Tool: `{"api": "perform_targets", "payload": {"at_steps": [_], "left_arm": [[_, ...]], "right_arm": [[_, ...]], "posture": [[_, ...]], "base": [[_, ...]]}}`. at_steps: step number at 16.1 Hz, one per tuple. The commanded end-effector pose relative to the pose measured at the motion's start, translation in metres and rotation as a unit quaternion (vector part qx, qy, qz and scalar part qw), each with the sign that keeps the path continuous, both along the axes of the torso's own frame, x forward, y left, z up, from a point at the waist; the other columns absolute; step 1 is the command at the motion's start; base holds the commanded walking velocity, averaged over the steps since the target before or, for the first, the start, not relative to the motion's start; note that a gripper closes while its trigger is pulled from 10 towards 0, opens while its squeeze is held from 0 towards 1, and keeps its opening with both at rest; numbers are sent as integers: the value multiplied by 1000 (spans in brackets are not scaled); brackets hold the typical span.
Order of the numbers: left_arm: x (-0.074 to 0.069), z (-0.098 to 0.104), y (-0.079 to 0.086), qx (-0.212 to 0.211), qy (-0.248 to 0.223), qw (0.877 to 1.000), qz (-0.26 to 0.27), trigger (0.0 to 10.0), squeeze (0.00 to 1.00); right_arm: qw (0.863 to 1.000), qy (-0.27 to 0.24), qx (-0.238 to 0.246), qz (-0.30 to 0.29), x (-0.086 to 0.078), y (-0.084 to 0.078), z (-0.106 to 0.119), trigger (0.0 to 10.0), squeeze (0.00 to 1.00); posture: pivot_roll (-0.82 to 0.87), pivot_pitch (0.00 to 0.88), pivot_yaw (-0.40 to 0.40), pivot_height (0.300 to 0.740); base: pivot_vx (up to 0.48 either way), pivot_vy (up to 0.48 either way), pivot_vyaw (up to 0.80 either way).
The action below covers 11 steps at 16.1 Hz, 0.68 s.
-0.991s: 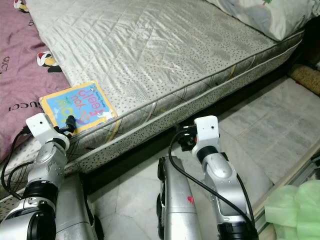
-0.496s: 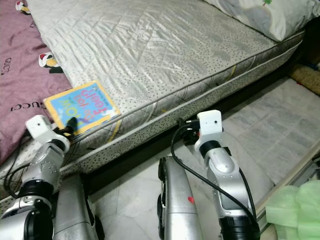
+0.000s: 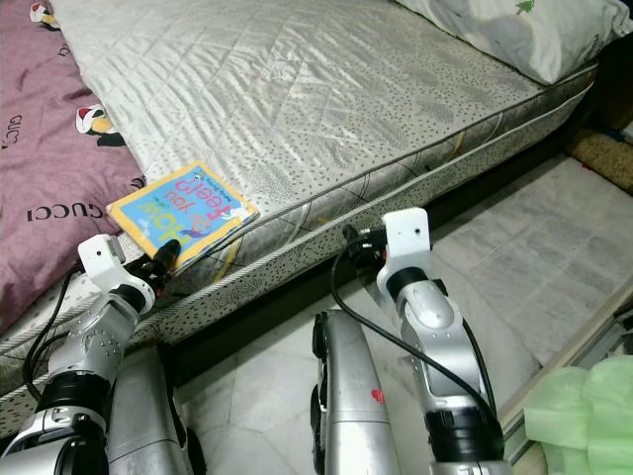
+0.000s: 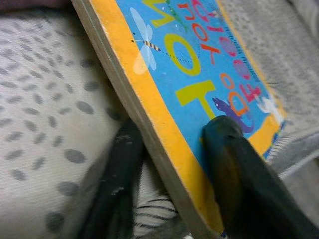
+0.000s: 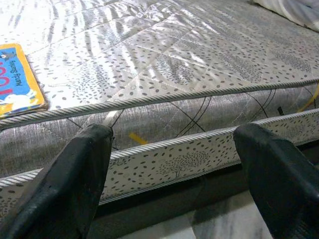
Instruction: Clean up the room
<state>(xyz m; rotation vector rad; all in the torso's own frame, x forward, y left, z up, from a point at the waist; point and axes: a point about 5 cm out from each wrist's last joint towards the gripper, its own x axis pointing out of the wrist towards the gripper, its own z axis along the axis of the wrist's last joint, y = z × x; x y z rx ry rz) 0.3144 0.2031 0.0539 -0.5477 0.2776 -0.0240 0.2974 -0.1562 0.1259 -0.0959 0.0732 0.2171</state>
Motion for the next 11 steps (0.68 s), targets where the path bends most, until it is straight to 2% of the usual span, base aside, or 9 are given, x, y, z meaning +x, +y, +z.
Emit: {"api": "perform_targets", "payload": {"at_steps": [1,7,11], "left_arm": [[-5,-11,-6,-10,26,1000,-13,0,0],[-5,-10,-4,-25,23,999,-4,0,0],[-2,-2,-6,-37,3,999,-4,0,0]], "right_arm": [[1000,0,-4,3,1,0,-1,10000,0],[1000,-5,-6,0,2,0,-2,10000,0],[1000,-15,-4,-5,5,2,-1,10000,0]], "posture": [[-147,82,-58,463],[-147,73,-50,463],[-129,56,-50,463]], "base": [[0,0,0],[0,0,0],[0,0,0]]}}
